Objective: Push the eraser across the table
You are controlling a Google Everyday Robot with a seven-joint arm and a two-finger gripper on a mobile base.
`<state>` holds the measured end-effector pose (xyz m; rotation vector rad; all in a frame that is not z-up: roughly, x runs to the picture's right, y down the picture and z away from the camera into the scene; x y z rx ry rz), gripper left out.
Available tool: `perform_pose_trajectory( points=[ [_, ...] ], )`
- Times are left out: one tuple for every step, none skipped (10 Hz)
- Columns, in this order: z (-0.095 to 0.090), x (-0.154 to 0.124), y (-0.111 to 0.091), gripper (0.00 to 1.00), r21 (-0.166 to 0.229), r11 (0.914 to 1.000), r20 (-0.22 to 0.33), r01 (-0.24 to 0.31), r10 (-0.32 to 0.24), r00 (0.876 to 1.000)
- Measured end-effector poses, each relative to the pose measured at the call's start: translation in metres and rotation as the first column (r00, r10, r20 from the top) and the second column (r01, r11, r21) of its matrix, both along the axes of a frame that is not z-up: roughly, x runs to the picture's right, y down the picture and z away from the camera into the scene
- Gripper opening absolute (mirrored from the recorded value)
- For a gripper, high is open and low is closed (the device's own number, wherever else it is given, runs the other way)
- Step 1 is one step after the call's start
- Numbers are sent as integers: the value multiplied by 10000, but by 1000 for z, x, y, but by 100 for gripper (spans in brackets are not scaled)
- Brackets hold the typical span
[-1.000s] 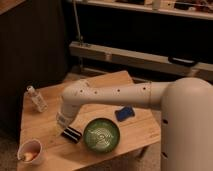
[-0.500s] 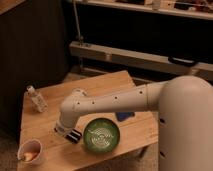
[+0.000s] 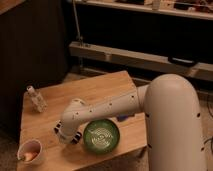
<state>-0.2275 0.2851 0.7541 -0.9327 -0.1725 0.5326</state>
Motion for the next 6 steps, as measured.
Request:
perform_pose_trajectory(
  points=[
    [3,-2,1,0,-23,10000,-24,25,-25,10000],
    [8,-4,-2,0,-32,10000,-115,35,-35,9999],
    [11,-6,-4,0,-36,10000,-163,59,-59,9998],
    [14,-10,-6,0,-31,10000,-190,83,-83,9998],
    [20,-10,-12,0,-27,10000,-313,46,-47,9995],
    [26,-8,-17,0,-39,10000,-407,42,-43,9992]
  ],
)
